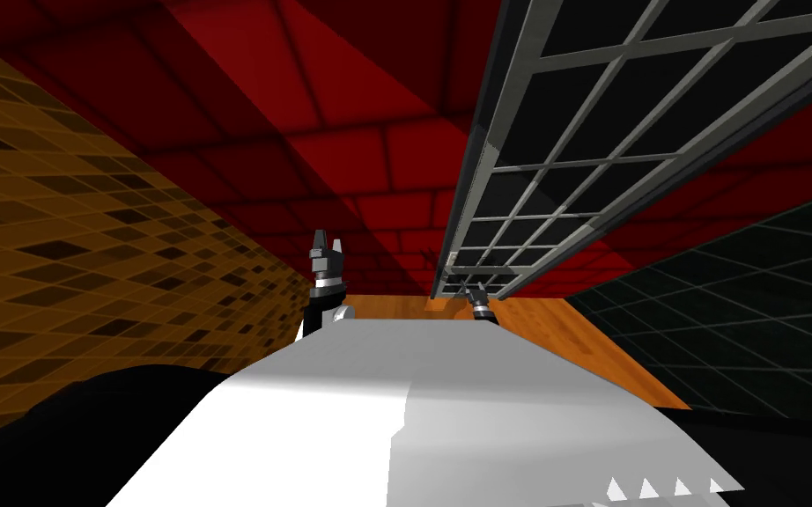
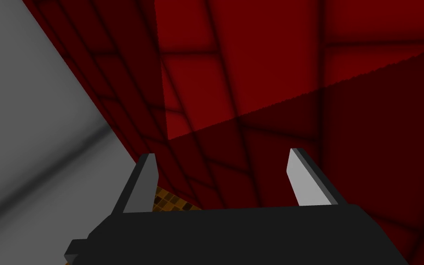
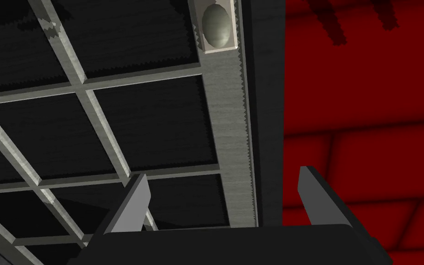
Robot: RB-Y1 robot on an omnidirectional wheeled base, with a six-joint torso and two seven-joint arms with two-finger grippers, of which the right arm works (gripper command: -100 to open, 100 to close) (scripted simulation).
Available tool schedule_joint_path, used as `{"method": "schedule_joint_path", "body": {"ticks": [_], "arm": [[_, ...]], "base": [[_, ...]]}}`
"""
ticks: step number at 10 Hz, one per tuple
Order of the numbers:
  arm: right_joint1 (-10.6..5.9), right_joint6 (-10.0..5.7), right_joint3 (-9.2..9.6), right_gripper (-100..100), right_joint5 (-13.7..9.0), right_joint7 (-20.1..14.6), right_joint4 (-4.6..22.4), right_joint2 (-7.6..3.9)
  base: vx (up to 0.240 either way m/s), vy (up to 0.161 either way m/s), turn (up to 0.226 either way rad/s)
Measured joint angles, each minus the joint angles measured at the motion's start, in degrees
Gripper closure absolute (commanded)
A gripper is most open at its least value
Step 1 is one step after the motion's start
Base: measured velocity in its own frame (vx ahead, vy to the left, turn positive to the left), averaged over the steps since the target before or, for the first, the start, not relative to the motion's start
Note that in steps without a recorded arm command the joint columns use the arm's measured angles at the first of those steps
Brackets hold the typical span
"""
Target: Pull the door open
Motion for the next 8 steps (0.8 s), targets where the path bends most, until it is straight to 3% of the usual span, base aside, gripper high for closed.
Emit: {"method": "schedule_joint_path", "body": {"ticks": [4, 8], "arm": [[-1.62, -1.10, -1.98, -100, 1.55, 3.88, 5.04, 0.65], [-2.47, -1.79, -3.41, -100, 2.92, 6.85, 8.31, 1.59]], "base": [[0.113, -0.053, 0.082], [0.090, -0.043, 0.054]]}}
